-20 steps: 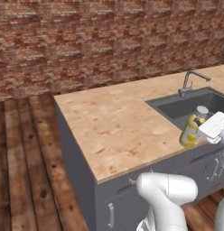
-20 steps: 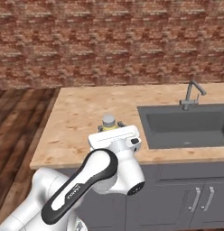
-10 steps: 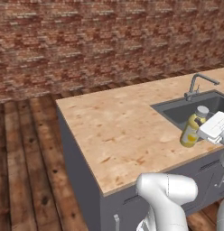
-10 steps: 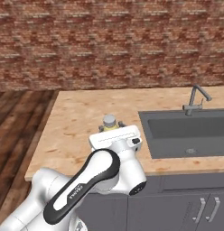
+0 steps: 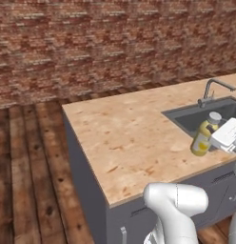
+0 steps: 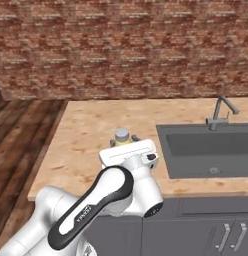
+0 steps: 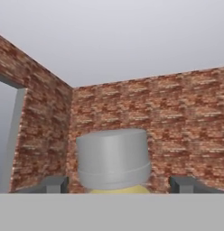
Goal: Move the drinks to the dining counter.
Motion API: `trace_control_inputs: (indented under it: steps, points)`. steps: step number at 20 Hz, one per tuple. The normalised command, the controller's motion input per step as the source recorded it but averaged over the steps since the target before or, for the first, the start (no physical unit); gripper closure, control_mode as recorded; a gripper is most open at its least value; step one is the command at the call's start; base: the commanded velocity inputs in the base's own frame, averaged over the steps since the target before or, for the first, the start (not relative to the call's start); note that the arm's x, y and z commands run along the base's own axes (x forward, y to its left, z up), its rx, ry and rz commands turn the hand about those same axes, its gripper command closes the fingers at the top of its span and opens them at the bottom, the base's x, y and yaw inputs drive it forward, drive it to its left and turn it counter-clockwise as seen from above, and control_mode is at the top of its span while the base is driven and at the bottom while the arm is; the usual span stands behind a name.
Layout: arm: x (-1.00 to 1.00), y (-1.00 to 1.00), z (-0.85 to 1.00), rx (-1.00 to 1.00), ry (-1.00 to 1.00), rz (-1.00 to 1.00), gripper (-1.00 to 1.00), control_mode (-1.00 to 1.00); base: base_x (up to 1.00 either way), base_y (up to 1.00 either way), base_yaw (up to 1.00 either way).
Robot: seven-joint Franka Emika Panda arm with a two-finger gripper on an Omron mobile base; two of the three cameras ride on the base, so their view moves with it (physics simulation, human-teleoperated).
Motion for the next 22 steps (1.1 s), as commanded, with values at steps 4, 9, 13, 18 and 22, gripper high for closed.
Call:
trace_control_inputs:
  steps: [4, 9, 13, 18, 22]
  points:
    - [0.00, 0.00, 0.00, 0.00, 0.00, 0.00, 1.00, 1.00, 0.81, 0.00, 0.32]
    - [0.00, 0.00, 0.00, 0.00, 0.00, 0.00, 1.00, 1.00, 0.72, 0.00, 0.30]
    - [0.60, 0.03, 0.00, 0.00, 0.10, 0.18, 1.00, -1.00, 0.00, 0.00, 0.00]
    - [0.38, 0.06, -0.02, -0.02, 0.13, 0.00, 1.00, -1.00, 0.00, 0.00, 0.00]
    - [0.16, 0.01, -0.03, -0.01, 0.00, 0.00, 1.00, -1.00, 0.00, 0.00, 0.00]
